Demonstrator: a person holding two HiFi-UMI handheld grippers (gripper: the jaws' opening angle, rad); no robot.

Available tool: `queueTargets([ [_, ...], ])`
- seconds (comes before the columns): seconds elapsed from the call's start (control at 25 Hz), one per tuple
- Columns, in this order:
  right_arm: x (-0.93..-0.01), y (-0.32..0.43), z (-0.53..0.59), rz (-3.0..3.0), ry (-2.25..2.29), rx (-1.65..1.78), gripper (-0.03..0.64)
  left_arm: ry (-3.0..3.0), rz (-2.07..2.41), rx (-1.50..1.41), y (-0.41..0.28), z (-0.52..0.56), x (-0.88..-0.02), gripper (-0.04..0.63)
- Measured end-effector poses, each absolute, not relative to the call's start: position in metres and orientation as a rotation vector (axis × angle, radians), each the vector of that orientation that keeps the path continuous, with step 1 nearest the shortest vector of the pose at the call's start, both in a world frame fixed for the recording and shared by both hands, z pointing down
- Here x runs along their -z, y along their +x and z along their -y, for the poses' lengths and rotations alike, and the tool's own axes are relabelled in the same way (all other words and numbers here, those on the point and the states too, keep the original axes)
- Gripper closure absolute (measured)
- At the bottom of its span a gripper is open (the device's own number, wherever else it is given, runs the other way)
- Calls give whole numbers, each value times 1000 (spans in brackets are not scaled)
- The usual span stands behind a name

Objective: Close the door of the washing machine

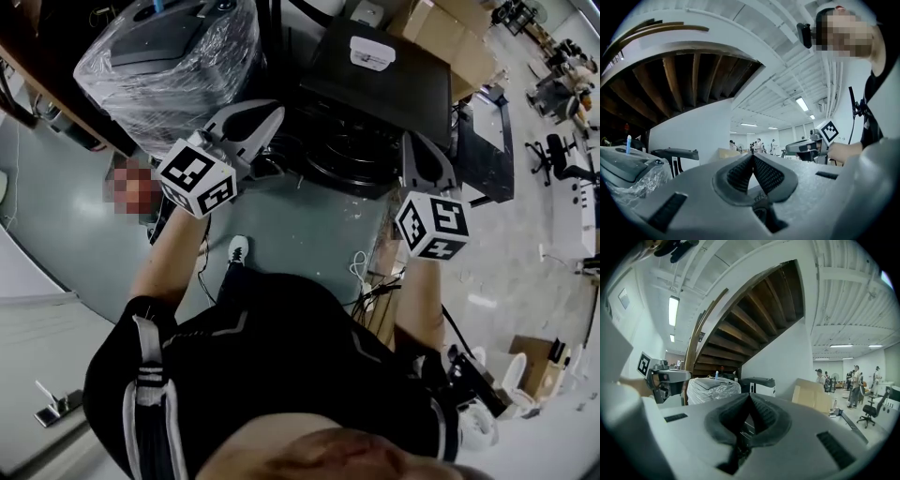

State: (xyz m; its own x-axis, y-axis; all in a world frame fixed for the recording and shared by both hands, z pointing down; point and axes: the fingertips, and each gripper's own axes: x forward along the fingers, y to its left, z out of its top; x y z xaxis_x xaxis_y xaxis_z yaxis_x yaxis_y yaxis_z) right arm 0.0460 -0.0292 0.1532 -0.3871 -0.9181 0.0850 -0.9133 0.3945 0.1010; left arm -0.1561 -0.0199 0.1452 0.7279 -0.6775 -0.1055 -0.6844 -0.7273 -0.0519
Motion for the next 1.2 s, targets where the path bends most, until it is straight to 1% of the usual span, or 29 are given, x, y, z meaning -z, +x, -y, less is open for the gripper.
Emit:
queueTargets([
  [0.4, -170, -36, 86, 2381, 1801, -2, 612, -2869, -949, 38, -243, 118, -173, 591],
  [0.6, -205, -71, 104, 2305, 1833, -107, 612, -3021, -938, 84, -282, 159, -216, 591],
  [0.84, -254, -111, 103, 2234, 1804, -184, 612, -3037, -1006, 230, -320, 203, -272, 592],
  [0.96, -284, -130, 100, 2211, 1800, -278, 612, -3030, -933, 342, -328, 206, -301, 592],
  [1.08, -311, -142, 106, 2166, 1783, -337, 612, -2917, -796, 492, -320, 210, -323, 591],
  [1.2, -336, -160, 109, 2145, 1746, -392, 612, -2940, -767, 599, -320, 227, -354, 591],
])
